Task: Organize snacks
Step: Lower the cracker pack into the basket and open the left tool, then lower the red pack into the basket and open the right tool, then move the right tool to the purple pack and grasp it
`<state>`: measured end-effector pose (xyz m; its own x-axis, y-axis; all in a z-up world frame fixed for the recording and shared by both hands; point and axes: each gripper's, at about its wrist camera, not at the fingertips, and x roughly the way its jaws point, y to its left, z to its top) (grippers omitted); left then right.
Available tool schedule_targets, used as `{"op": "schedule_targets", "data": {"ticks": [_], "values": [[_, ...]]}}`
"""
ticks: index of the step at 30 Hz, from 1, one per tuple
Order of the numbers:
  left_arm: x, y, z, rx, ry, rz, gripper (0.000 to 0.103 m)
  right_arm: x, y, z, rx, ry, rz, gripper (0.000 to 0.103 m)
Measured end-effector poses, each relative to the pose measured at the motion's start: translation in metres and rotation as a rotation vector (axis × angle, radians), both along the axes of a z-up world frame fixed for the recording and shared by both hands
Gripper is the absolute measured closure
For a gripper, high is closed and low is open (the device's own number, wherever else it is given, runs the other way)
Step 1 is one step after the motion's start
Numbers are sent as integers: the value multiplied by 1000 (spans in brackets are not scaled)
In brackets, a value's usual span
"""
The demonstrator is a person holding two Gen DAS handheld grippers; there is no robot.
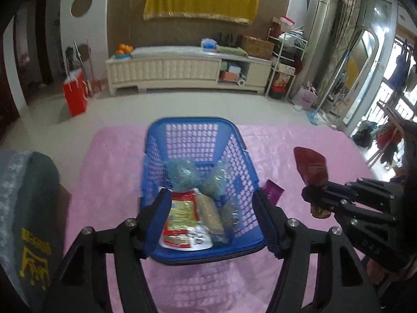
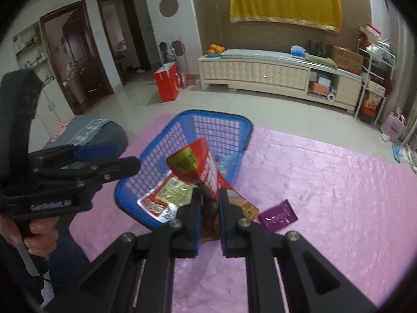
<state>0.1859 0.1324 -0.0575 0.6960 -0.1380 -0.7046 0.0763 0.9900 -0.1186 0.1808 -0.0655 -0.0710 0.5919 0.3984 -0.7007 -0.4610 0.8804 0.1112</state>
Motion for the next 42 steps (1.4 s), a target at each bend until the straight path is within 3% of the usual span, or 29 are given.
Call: {"op": "schedule_targets", "data": {"ticks": [10,25,30,32,33,42], "values": [[-22,26,-13,73,-2,59,39,21,53,-21,-48,59,104,88],[-17,61,-47,27,58,120,39,36,96,-64,-160,120,153,87],[-20,57,-51,25,60,121,39,32,100,-66,-181,131,199,64],[-21,51,-50,32,62,118,39,28,99,-62,-193,104,201,31],[-22,50,-49,36,62,115,38,25,97,-59,-193,86,198,26],[-30,18,-33,87,26,104,26,18,57,-34,-192,26,155,22]]}}
